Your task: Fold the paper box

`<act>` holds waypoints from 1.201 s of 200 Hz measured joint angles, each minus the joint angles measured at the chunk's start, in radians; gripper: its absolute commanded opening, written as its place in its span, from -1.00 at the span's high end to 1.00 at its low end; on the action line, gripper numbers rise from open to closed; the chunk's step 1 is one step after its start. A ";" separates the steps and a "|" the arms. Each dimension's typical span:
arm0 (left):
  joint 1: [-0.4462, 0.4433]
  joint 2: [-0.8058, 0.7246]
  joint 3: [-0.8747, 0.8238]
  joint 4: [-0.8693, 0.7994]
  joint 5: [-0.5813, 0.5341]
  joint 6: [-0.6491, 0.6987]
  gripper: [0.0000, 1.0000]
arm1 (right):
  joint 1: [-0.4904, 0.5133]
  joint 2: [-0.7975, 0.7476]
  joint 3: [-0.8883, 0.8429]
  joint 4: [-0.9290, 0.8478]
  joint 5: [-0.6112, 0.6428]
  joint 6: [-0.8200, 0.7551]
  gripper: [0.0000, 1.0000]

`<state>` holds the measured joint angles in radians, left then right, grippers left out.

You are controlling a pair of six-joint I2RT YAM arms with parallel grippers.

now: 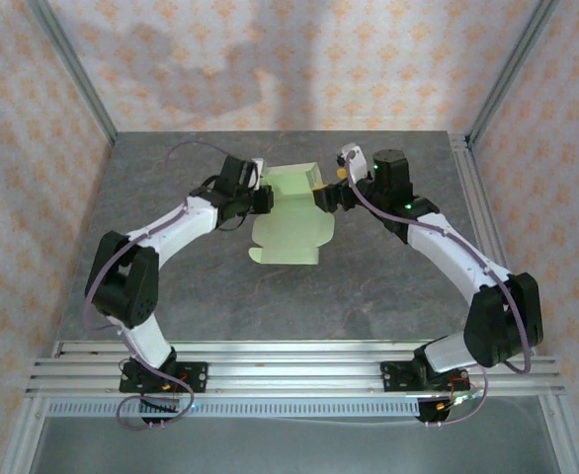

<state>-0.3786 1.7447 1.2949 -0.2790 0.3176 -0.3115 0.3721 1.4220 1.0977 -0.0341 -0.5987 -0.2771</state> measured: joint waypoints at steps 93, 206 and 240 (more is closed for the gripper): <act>0.058 0.323 0.384 -0.748 -0.084 0.266 1.00 | 0.000 0.010 -0.020 0.028 0.100 0.042 -0.72; 0.055 0.486 0.544 -1.086 -0.287 0.398 0.33 | 0.000 0.011 -0.074 0.021 0.158 0.013 -0.71; 0.044 0.488 0.570 -1.095 -0.303 0.408 0.02 | 0.000 0.011 -0.074 0.021 0.153 0.012 -0.70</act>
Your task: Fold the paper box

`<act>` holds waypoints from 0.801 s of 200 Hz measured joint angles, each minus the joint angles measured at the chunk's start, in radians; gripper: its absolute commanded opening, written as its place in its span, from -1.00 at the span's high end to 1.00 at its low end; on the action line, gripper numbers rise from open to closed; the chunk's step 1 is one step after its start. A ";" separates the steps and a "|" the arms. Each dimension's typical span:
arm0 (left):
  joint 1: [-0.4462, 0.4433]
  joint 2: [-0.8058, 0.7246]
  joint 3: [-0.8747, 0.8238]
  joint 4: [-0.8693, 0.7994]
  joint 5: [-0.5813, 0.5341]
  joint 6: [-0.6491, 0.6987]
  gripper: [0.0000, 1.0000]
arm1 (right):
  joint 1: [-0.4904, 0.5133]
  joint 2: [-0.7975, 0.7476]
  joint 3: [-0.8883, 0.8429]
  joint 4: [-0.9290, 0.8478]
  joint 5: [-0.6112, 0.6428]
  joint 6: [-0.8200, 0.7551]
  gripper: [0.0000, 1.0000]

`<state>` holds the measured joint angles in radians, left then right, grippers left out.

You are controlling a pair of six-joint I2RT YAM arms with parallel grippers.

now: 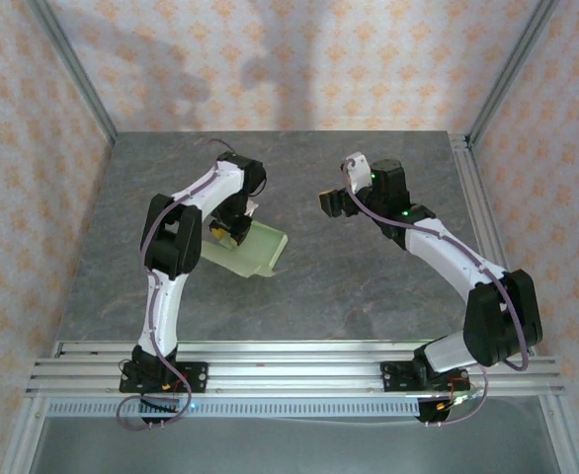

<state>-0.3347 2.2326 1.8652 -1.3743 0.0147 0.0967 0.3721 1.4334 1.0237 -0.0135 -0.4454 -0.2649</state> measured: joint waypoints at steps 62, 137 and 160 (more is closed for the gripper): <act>-0.012 -0.008 0.008 0.039 -0.006 -0.017 -0.43 | 0.009 0.088 0.075 -0.043 -0.049 -0.001 -0.65; -0.012 -0.488 -0.220 0.429 -0.136 -0.171 -1.00 | 0.163 0.333 0.260 -0.076 -0.029 -0.012 -0.69; -0.003 -0.650 -0.346 0.542 -0.209 -0.209 -1.00 | 0.223 0.421 0.314 -0.068 0.010 -0.004 -0.71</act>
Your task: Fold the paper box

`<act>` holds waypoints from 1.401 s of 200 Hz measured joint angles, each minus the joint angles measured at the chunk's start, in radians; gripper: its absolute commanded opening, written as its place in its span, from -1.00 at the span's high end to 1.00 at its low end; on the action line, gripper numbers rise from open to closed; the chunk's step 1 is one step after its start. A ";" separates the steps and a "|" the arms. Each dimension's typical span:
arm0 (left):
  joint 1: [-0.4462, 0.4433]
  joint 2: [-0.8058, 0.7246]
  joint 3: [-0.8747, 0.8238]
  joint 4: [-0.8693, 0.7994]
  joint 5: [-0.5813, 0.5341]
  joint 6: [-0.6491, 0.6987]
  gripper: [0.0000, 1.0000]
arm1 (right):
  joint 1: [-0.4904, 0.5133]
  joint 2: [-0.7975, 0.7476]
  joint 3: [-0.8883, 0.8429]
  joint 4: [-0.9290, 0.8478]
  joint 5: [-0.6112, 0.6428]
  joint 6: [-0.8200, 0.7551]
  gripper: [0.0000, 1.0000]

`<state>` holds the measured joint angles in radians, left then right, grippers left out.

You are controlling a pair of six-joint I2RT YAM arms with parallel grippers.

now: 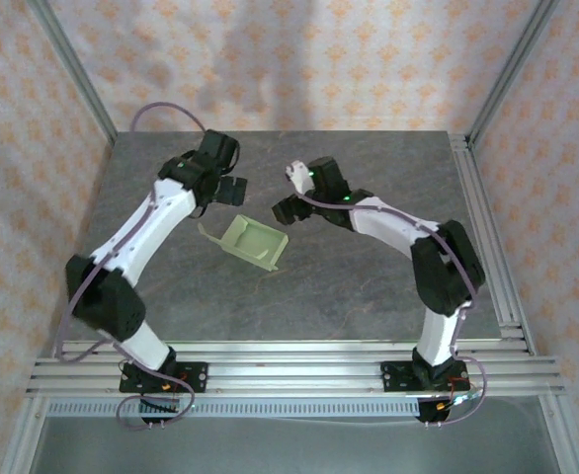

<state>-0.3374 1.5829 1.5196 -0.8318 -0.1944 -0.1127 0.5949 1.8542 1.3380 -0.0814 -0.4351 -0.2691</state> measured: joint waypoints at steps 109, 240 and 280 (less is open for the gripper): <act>0.070 -0.525 -0.500 0.245 -0.192 -0.126 -1.00 | 0.136 0.372 0.322 -0.051 0.319 0.081 -0.73; 0.071 -0.329 -0.449 0.300 -0.021 -0.125 -1.00 | -0.114 0.028 -0.148 -0.023 0.462 0.241 -0.72; 0.071 -0.302 -0.447 0.341 0.074 -0.123 -1.00 | -0.211 -0.067 -0.191 0.055 0.252 0.194 -0.61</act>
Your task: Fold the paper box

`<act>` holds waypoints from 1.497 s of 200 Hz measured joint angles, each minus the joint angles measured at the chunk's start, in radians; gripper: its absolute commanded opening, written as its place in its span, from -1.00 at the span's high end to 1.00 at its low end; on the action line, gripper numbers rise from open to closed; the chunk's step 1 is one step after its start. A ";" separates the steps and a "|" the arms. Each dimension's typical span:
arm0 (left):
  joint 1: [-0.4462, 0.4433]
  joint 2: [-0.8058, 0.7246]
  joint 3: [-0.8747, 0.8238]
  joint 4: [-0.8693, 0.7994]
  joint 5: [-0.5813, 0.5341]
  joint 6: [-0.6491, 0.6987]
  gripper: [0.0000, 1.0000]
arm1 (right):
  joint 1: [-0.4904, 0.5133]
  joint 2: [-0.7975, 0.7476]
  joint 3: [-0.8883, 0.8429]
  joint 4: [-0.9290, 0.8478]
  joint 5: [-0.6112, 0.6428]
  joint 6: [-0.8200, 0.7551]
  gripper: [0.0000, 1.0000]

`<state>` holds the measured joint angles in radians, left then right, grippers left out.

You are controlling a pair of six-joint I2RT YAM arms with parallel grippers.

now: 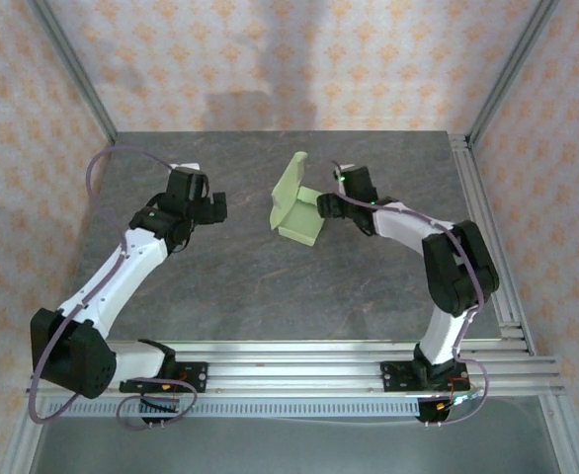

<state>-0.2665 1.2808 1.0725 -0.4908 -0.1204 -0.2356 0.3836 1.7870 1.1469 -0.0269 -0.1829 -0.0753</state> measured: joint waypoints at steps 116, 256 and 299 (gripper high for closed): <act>0.001 -0.003 -0.049 0.054 0.111 -0.038 -1.00 | -0.111 0.415 0.543 -0.255 -0.499 -0.207 0.20; 0.001 -0.002 -0.054 0.056 0.116 -0.032 -1.00 | -0.009 0.391 0.511 -0.341 -0.365 -0.267 0.86; 0.001 -0.002 -0.074 0.060 0.116 -0.025 -1.00 | 0.029 0.298 0.363 -0.264 -0.282 -0.178 0.86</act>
<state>-0.2653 1.2789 0.9989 -0.4309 -0.0040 -0.2607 0.4126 2.0846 1.5101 -0.2909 -0.4644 -0.2535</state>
